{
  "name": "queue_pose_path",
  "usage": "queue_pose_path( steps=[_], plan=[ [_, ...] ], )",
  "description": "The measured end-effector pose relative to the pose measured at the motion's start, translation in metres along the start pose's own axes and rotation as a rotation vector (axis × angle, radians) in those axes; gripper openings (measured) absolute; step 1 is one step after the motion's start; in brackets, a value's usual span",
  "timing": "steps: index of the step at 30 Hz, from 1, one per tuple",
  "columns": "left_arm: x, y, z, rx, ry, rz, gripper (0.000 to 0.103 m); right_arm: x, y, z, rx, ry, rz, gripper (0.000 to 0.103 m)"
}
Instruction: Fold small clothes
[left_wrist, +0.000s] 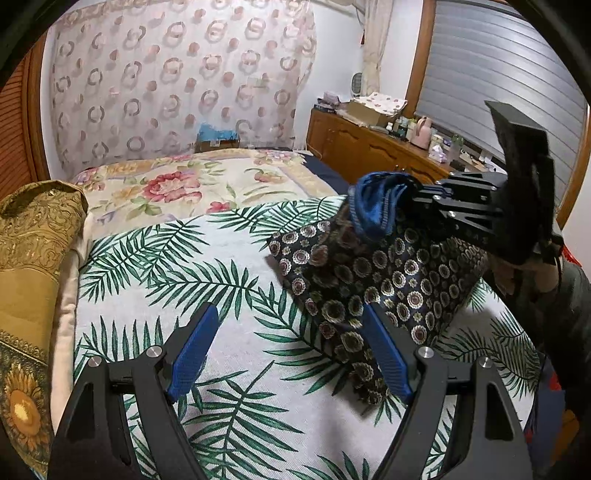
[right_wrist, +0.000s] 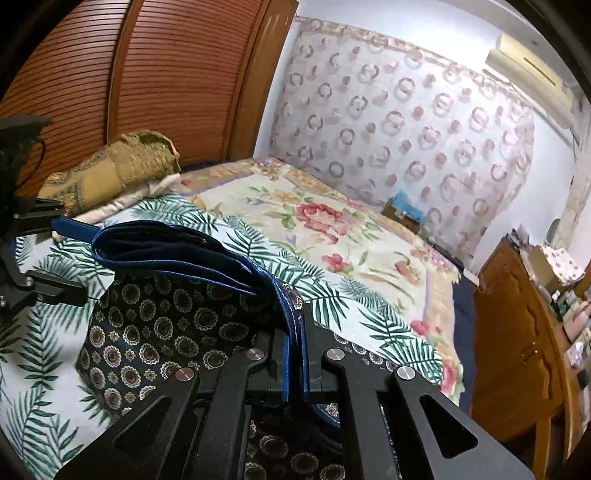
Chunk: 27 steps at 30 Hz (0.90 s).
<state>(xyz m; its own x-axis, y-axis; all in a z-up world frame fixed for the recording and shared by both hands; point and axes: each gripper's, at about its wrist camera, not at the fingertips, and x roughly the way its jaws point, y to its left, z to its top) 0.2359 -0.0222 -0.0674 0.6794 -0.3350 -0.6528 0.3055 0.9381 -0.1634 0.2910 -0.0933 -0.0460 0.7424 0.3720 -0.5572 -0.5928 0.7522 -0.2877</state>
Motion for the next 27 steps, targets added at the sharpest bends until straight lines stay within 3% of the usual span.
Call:
queue_pose_path(
  steps=[4,5,9,11,16,20,27],
  plan=[
    [0.009,-0.004,-0.002,0.017,0.024,0.000,0.081,0.019,-0.012,0.010,0.053,0.041,-0.009,0.004],
    [0.011,-0.005,-0.004,0.023,0.031,0.000,0.081,0.023,-0.016,0.012,0.077,0.051,-0.011,0.009],
    [0.023,-0.009,-0.011,0.038,0.070,0.000,0.081,0.019,-0.033,0.025,0.169,0.019,-0.025,0.047],
    [0.028,-0.010,-0.014,0.046,0.087,0.002,0.081,0.013,-0.043,0.032,0.214,-0.006,-0.024,0.052],
    [0.034,-0.017,-0.017,0.070,0.119,0.010,0.081,-0.013,-0.055,0.035,0.256,-0.034,-0.096,0.052],
    [0.037,-0.017,-0.020,0.073,0.134,0.017,0.081,-0.039,-0.051,0.015,0.267,-0.022,-0.084,0.052],
    [0.041,-0.012,-0.022,0.051,0.165,0.006,0.081,-0.037,-0.058,-0.030,0.320,0.114,-0.128,0.052]
  ],
)
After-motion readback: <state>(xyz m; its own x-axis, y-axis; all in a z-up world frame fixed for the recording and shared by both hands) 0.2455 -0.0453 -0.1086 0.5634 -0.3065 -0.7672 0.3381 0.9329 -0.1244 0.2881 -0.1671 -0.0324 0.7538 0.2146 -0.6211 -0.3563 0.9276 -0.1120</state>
